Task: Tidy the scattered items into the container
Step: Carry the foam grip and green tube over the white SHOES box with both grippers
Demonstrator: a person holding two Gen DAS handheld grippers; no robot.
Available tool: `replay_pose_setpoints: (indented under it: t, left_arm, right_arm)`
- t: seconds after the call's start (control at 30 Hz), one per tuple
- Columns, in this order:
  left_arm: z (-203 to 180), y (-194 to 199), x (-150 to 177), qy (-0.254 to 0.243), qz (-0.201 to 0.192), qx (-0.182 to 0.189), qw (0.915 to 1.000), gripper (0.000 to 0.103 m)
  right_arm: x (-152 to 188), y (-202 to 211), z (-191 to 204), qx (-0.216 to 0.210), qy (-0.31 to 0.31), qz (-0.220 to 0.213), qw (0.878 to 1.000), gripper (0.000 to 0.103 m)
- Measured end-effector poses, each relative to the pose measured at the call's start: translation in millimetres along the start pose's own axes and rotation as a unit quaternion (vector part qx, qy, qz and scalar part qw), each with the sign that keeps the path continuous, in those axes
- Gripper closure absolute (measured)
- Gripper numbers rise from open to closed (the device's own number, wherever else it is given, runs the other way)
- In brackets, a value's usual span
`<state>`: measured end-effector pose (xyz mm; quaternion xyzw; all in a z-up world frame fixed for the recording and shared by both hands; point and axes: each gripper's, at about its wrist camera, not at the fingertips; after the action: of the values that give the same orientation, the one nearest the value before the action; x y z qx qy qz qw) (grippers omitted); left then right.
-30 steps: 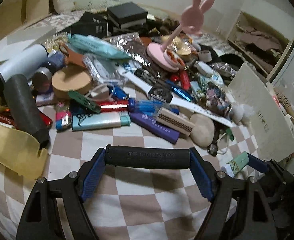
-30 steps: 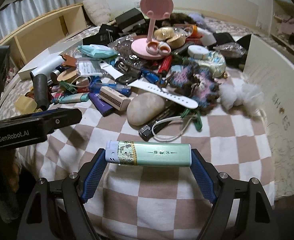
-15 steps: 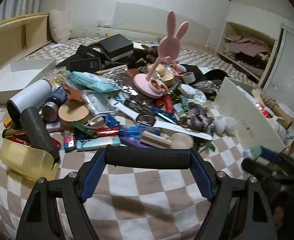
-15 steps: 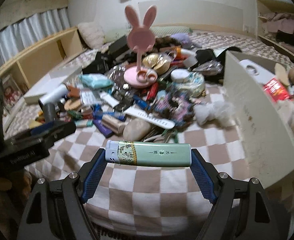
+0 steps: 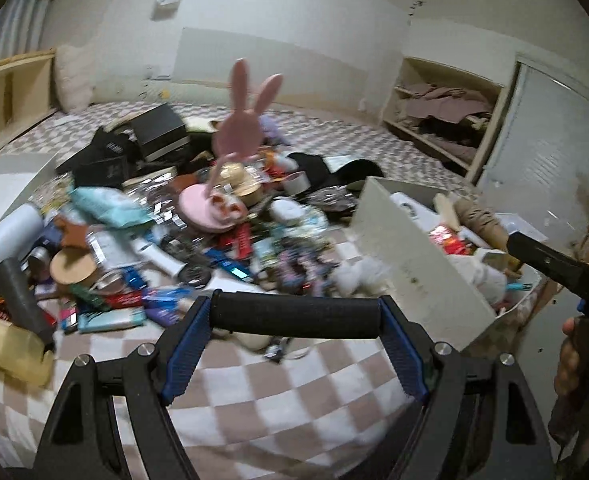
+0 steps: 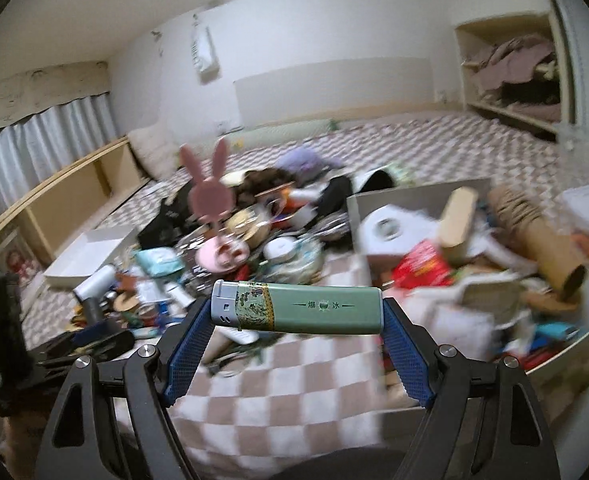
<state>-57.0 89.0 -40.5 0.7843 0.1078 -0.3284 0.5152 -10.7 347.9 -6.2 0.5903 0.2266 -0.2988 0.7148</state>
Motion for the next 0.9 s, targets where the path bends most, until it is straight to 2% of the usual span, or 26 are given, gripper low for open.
replay_pose_setpoints:
  t: [0.27, 0.47, 0.7, 0.9]
  left_arm:
    - [-57.4, -17.8, -23.4, -0.057, -0.005, 0.027, 0.998, 0.021]
    - [-94.3, -36.4, -38.4, -0.097, 0.006, 0.045, 0.9943, 0.021]
    - [-137.5, -59.3, -55.5, -0.144, 0.02, 0.064, 0.9873, 0.021]
    - [-161.4, -78.8, -71.5, -0.155, 0.034, 0.092, 0.9829, 0.021]
  right_arm:
    - [-1.6, 7.5, -62.9, 0.053, -0.026, 0.011, 0.998, 0.02]
    - [-2.3, 5.5, -95.6, 0.064, -0.039, 0.026, 0.997, 0.02]
    - [-14.9, 3.3, -108.7, 0.072, 0.022, 0.084, 0.994, 0.02]
    - [-21.9, 1.6, -108.8, 0.084, 0.066, 0.125, 0.986, 0.02]
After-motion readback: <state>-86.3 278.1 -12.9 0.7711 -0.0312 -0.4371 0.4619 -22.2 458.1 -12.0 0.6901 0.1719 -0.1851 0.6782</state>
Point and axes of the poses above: each gripper's, at about its wrist camera, not at the fingertips, and y roughly against the way its jaws point, z to its left, x to its underside, and after that the axes turned 13 degrees about z, right-handed
